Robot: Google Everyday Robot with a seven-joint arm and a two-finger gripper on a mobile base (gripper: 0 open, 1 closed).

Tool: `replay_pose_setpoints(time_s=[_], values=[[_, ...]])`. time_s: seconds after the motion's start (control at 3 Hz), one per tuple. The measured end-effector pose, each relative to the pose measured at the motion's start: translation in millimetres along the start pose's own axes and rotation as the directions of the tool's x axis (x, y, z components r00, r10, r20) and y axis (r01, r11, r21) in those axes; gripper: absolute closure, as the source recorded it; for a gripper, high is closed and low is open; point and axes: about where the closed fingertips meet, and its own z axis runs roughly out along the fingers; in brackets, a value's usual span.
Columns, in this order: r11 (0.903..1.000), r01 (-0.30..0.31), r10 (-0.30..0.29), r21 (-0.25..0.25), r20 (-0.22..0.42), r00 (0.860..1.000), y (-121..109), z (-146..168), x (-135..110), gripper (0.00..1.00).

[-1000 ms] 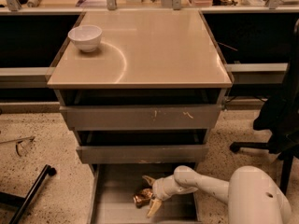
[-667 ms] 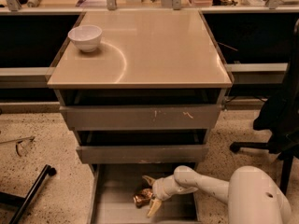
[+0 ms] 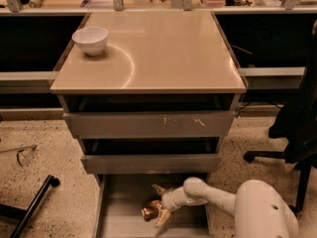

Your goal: Pick orange can from bottom drawer and place on counter

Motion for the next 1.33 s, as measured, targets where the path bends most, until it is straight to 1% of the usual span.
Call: replay_pose_setpoints(time_s=[0.33,0.67,1.0,1.33], values=[[0.9995,-0.019,0.019,-0.024,-0.014,1.0,-5.7,20.8,23.5,0.0],[0.9996,-0.019,0.018,-0.023,-0.014,1.0,-6.2,21.0,23.6,0.0],[0.9996,-0.019,0.018,-0.023,-0.014,1.0,-6.2,21.0,23.6,0.19],[0.9996,-0.019,0.018,-0.023,-0.014,1.0,-6.2,21.0,23.6,0.42]])
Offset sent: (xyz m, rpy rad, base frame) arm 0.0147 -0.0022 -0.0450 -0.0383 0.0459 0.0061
